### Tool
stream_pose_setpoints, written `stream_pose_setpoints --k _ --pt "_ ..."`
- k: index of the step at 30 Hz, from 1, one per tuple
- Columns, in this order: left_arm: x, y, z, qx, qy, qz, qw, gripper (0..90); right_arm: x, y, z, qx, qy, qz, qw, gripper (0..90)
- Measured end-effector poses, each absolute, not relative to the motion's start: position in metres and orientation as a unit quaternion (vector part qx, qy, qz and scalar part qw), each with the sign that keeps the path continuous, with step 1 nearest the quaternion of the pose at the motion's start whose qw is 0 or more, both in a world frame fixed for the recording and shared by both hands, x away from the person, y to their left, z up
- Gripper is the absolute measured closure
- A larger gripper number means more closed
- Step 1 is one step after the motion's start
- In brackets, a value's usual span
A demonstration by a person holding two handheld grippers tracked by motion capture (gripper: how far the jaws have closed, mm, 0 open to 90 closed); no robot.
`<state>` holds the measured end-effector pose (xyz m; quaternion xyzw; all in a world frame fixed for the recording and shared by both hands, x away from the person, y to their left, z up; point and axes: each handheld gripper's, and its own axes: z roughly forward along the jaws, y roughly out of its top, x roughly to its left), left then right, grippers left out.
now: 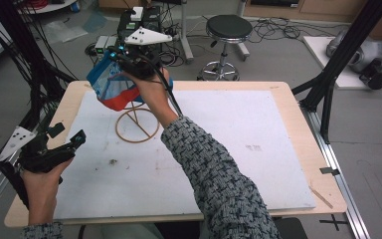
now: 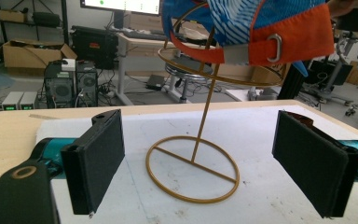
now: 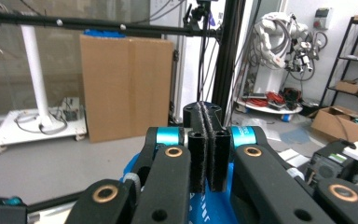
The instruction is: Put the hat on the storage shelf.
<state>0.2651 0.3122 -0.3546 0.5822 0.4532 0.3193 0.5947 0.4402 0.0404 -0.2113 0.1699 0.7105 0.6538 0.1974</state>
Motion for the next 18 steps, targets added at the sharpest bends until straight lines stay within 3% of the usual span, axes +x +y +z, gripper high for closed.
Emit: stream_pose_setpoints --k 6,18 --pt "0.266 0.312 -0.356 0.583 0.453 0.317 0.595 17.0 0.446 0.038 -0.212 0.186 0.699 0.669 0.168 89.4" --pt "0.267 0.311 -0.356 0.584 0.452 0.317 0.595 17.0 0.452 0.051 -0.225 0.192 0.743 0.615 0.182 89.2"
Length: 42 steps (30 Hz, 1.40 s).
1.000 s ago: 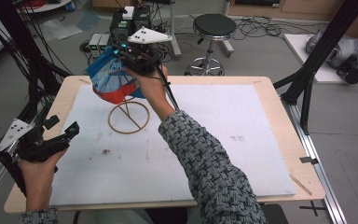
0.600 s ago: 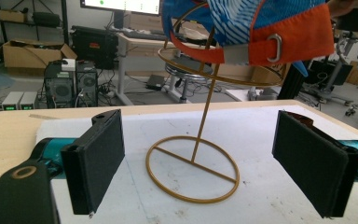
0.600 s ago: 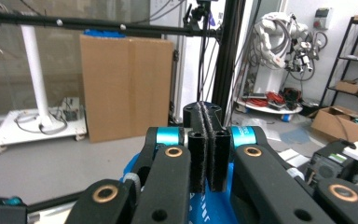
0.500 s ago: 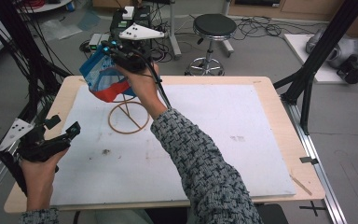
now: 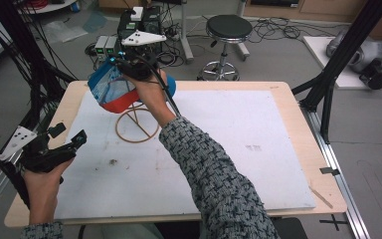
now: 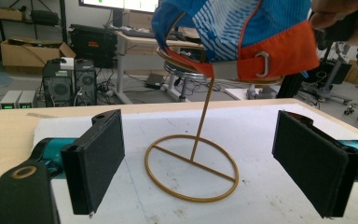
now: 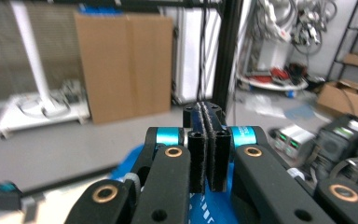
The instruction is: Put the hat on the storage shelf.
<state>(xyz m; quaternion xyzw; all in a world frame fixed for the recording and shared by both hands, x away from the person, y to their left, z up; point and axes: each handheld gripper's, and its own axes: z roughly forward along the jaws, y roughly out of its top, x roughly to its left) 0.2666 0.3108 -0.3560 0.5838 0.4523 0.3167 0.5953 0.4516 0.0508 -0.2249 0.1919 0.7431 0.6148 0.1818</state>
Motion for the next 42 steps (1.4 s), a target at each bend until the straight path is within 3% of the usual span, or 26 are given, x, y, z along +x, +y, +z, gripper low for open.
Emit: stream_pose_setpoints --k 9,27,42 --pt "0.267 0.308 -0.356 0.587 0.450 0.315 0.595 17.0 0.452 0.057 -0.229 0.190 0.765 0.579 0.207 89.2" --pt "0.267 0.309 -0.355 0.586 0.448 0.315 0.597 17.0 0.445 0.073 -0.212 0.185 0.730 0.632 0.184 89.3" --pt "0.265 0.311 -0.354 0.583 0.448 0.316 0.600 17.0 0.448 0.081 -0.226 0.178 0.784 0.557 0.209 88.5"
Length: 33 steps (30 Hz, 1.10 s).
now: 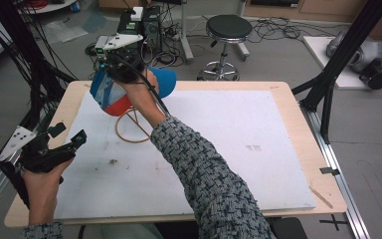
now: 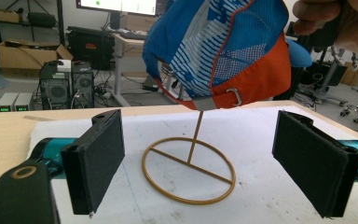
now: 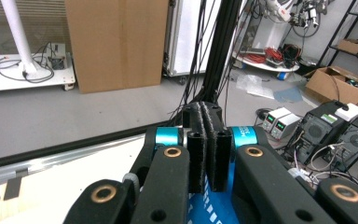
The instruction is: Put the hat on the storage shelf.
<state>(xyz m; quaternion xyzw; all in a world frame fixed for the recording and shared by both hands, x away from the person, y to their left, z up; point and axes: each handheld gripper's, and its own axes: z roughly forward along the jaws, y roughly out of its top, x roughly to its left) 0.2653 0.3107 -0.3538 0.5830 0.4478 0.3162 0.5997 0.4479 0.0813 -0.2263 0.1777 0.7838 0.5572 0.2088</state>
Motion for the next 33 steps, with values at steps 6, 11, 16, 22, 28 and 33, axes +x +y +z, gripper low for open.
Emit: stream_pose_setpoints --k 6,11,16,22,28,33 --pt "0.266 0.309 -0.354 0.586 0.447 0.315 0.598 17.0 0.447 0.071 -0.229 0.189 0.788 0.549 0.204 88.4" --pt "0.267 0.308 -0.354 0.586 0.446 0.314 0.598 17.0 0.448 0.056 -0.234 0.198 0.787 0.546 0.207 87.8" --pt "0.267 0.307 -0.355 0.588 0.447 0.313 0.597 17.0 0.448 0.050 -0.236 0.201 0.781 0.552 0.210 79.1" --pt "0.267 0.308 -0.355 0.588 0.446 0.314 0.598 17.0 0.446 0.047 -0.233 0.203 0.773 0.558 0.224 72.0" --pt "0.267 0.308 -0.355 0.587 0.447 0.314 0.598 17.0 0.448 0.036 -0.231 0.215 0.765 0.561 0.233 64.6" --pt "0.267 0.308 -0.356 0.588 0.446 0.314 0.597 17.0 0.453 0.013 -0.228 0.226 0.746 0.579 0.239 55.8"
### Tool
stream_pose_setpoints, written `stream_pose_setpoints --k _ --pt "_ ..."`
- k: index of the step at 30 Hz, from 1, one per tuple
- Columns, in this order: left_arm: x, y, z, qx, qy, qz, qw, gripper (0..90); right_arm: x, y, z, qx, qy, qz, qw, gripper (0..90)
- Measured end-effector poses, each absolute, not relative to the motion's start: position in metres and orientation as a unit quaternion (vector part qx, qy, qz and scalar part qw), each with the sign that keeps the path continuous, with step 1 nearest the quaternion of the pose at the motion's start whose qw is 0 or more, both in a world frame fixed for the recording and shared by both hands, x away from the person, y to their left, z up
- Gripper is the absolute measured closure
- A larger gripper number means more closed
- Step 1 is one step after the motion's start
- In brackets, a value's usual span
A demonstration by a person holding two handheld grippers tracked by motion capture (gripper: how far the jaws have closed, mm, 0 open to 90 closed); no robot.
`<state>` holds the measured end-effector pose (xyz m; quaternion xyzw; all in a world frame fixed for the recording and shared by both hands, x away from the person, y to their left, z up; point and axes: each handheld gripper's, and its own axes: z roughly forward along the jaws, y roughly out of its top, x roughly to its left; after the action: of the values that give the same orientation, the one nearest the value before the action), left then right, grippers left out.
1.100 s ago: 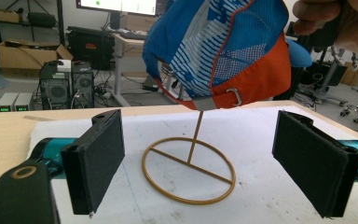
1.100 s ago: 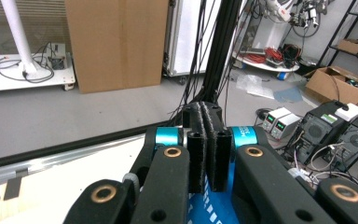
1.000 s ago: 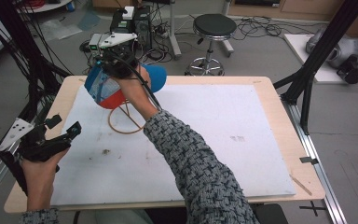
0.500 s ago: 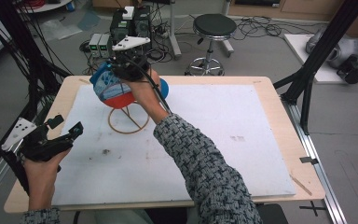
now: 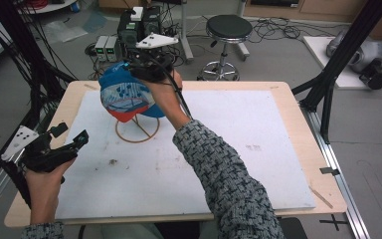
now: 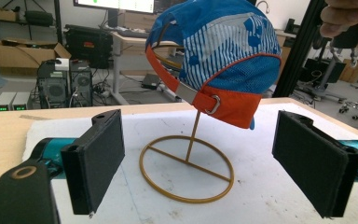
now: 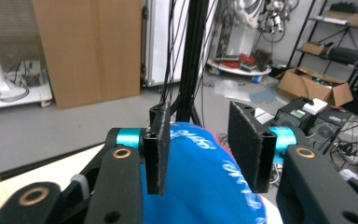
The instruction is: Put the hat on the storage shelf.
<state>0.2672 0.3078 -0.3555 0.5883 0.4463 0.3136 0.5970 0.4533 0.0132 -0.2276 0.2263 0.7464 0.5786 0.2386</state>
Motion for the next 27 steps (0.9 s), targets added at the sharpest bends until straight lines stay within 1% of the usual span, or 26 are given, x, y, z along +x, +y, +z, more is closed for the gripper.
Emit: stream_pose_setpoints --k 5,6,7,9,11,12,13,16,20,21,23,24,27 --pt "0.267 0.308 -0.356 0.587 0.447 0.315 0.597 17.0 0.459 -0.014 -0.226 0.248 0.728 0.590 0.246 51.1" --pt "0.267 0.308 -0.356 0.587 0.447 0.315 0.597 17.0 0.459 -0.014 -0.226 0.248 0.728 0.590 0.246 51.1" --pt "0.267 0.308 -0.356 0.587 0.447 0.315 0.597 17.0 0.461 -0.028 -0.225 0.258 0.722 0.591 0.252 48.6" --pt "0.267 0.308 -0.356 0.587 0.448 0.315 0.596 17.0 0.462 -0.039 -0.224 0.268 0.717 0.591 0.256 45.3" --pt "0.268 0.307 -0.356 0.588 0.448 0.315 0.595 17.0 0.463 -0.045 -0.223 0.273 0.712 0.592 0.259 44.3" --pt "0.268 0.307 -0.356 0.588 0.448 0.315 0.595 17.0 0.464 -0.058 -0.221 0.282 0.703 0.597 0.263 41.9" --pt "0.268 0.307 -0.356 0.589 0.447 0.315 0.594 17.0 0.464 -0.058 -0.221 0.282 0.703 0.597 0.263 41.9" --pt "0.268 0.307 -0.357 0.589 0.449 0.316 0.593 17.0 0.464 -0.083 -0.217 0.299 0.690 0.599 0.275 37.5" --pt "0.268 0.307 -0.357 0.590 0.449 0.316 0.592 17.0 0.461 -0.103 -0.216 0.311 0.674 0.606 0.286 35.6" --pt "0.268 0.307 -0.357 0.591 0.449 0.317 0.591 17.0 0.459 -0.117 -0.216 0.317 0.667 0.607 0.295 34.4" --pt "0.268 0.307 -0.357 0.591 0.449 0.317 0.591 17.0 0.458 -0.122 -0.216 0.319 0.664 0.607 0.298 34.0" --pt "0.268 0.307 -0.357 0.591 0.449 0.317 0.590 17.0 0.457 -0.134 -0.217 0.328 0.662 0.604 0.298 31.4" --pt "0.268 0.307 -0.357 0.591 0.449 0.317 0.590 17.0 0.453 -0.152 -0.215 0.336 0.649 0.609 0.308 31.0"
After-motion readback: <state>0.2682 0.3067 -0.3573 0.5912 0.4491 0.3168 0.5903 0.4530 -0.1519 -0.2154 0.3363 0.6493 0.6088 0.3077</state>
